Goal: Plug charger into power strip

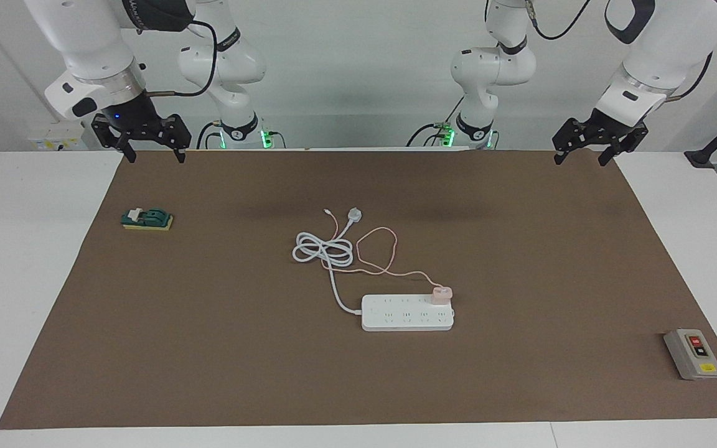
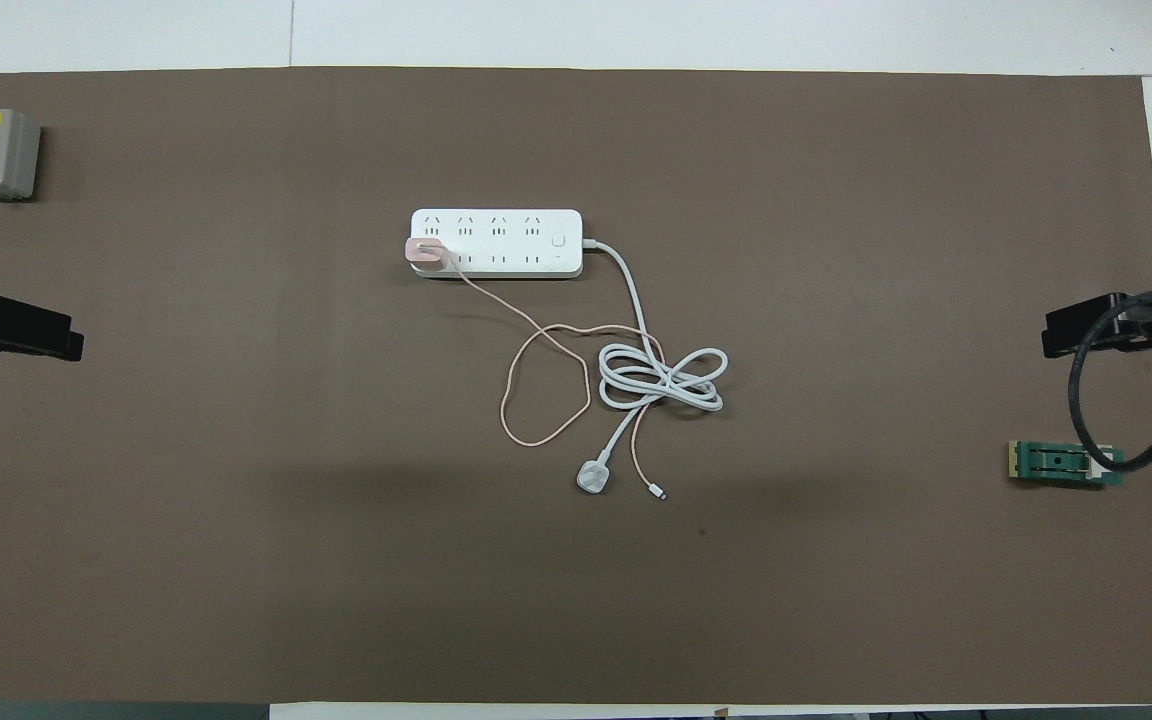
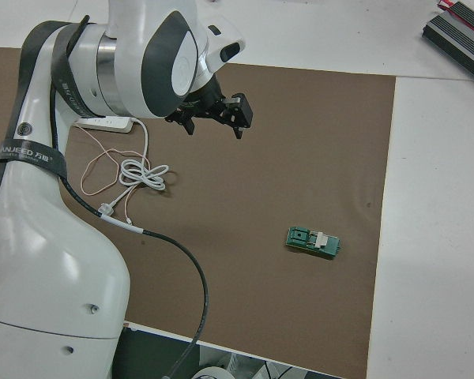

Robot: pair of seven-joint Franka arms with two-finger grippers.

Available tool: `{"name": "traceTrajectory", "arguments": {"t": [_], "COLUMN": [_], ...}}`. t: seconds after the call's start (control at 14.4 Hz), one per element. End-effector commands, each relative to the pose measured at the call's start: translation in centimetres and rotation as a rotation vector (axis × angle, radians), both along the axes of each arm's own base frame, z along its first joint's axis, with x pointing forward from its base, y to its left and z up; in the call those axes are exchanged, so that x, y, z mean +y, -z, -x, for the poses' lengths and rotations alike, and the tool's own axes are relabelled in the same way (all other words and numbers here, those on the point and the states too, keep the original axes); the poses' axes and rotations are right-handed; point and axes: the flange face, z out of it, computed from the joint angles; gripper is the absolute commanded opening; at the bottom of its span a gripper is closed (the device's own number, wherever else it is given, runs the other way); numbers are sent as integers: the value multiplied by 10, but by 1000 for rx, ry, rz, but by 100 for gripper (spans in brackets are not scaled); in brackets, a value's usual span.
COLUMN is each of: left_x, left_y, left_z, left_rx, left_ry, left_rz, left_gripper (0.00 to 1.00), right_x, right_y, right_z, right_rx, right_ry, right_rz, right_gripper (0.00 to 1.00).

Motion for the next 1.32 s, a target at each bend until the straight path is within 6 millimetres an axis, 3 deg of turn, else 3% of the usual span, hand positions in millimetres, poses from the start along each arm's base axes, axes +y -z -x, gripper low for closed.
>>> {"name": "traceTrajectory", "arguments": {"t": [0.0, 1.25], "left_x": [0, 6], "left_y": [-2, 1], "left_z": [9, 14], "left_rx": [11, 51], "left_ry": [8, -22], "left_rz": [10, -4], "left_gripper": [100, 100], "right_x": [-4, -4], "right_y": [-3, -3], "right_z": [6, 6], "right_rx": [11, 10], "right_ry": [-26, -21], "right_rz": [8, 0], "right_gripper": [100, 100]}}
